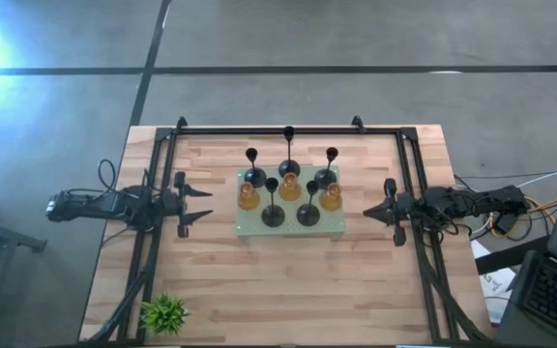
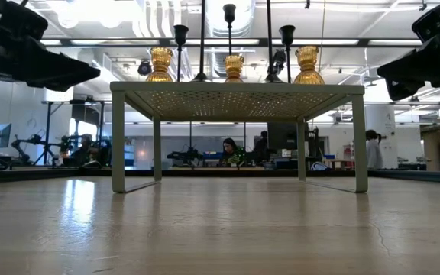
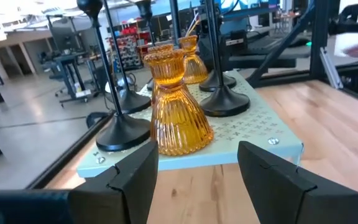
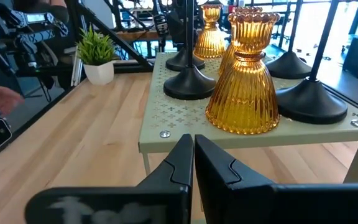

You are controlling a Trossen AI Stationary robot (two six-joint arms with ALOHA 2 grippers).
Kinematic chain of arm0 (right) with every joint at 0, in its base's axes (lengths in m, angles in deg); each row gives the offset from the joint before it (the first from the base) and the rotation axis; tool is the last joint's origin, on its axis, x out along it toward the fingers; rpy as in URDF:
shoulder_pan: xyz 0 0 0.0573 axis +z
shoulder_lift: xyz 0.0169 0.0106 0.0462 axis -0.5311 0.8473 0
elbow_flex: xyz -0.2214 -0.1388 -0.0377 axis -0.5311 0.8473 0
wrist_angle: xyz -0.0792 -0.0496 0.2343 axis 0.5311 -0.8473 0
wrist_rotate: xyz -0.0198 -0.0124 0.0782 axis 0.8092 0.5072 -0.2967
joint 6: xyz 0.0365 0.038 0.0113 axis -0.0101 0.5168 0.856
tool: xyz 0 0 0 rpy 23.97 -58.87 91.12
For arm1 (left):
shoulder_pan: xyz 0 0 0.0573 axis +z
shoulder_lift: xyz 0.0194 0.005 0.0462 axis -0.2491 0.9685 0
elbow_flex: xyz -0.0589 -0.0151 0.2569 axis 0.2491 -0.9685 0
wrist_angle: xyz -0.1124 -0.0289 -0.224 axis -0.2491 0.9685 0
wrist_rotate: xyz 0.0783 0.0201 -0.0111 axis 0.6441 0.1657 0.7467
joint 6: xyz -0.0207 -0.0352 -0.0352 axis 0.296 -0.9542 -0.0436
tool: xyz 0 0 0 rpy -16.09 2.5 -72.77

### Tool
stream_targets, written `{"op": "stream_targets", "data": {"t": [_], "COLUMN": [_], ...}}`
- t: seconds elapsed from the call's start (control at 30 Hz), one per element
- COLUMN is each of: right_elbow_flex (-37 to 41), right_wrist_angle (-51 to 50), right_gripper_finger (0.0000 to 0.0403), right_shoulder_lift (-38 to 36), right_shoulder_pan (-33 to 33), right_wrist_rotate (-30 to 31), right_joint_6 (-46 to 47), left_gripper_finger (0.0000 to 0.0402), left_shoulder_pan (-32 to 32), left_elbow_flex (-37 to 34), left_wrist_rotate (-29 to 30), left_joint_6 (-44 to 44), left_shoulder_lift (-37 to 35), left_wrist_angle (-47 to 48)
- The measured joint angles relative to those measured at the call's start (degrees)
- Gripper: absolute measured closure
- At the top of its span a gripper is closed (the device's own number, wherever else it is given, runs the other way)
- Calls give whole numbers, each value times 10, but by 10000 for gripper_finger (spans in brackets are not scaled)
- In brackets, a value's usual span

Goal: Pick & Place candle stick holders
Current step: Return to Home Position

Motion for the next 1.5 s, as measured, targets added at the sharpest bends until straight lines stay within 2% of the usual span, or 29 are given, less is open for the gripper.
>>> {"op": "stream_targets", "data": {"t": [0.57, 0.97, 1.5], "right_elbow_flex": [0, 0, 0], "right_wrist_angle": [0, 0, 0], "right_gripper_finger": [394, 394, 394], "right_shoulder_lift": [31, 34, 34], "right_shoulder_pan": [0, 0, 0], "right_wrist_rotate": [0, 0, 0], "right_joint_6": [0, 0, 0], "left_gripper_finger": [177, 177, 177], "left_shoulder_pan": [0, 0, 0], "left_elbow_flex": [-1, -2, -2], "left_wrist_rotate": [1, 4, 1], "left_joint_6": [-24, -114, -114], "left_shoulder_lift": [0, 0, 0], "left_wrist_angle": [0, -17, -18]}}
